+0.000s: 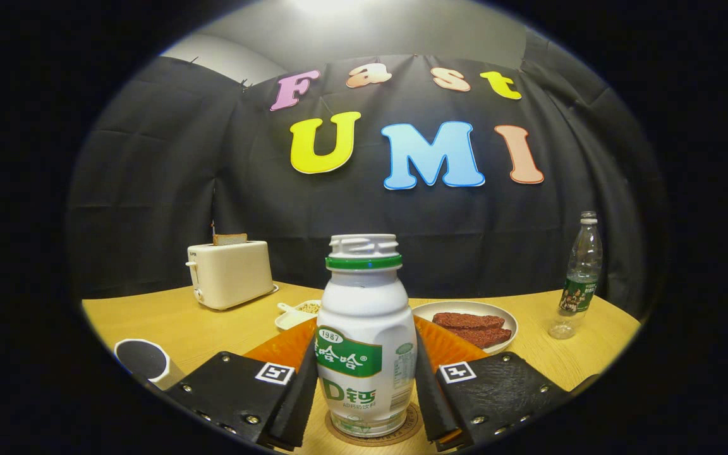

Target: Take the bottle from table, then pour the juice into the cup, finally place the bottle on the coaster

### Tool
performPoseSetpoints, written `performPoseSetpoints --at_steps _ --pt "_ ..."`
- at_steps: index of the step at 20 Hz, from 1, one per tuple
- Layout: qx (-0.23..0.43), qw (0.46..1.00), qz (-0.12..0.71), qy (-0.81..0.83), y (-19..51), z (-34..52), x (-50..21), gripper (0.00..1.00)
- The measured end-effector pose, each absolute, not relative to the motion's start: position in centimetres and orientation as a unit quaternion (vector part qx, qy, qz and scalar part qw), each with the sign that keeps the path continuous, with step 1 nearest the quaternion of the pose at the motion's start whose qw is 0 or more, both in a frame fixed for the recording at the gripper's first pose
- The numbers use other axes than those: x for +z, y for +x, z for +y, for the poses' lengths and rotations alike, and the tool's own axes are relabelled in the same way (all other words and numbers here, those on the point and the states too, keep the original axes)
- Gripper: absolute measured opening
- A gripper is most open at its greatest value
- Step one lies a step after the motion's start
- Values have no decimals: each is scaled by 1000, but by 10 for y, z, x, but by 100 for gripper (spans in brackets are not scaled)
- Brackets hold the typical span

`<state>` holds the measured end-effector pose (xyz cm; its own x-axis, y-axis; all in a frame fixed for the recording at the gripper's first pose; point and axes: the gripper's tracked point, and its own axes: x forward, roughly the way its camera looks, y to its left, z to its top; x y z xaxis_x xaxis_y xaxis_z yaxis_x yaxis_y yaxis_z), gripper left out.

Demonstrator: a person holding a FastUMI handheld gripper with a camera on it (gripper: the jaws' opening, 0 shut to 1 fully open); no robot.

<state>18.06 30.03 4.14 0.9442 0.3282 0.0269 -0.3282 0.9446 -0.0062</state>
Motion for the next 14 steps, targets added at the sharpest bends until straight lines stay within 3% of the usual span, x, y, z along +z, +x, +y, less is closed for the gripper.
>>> performPoseSetpoints --at_steps 14 --pt "160 987 -22 8 180 293 42 73"
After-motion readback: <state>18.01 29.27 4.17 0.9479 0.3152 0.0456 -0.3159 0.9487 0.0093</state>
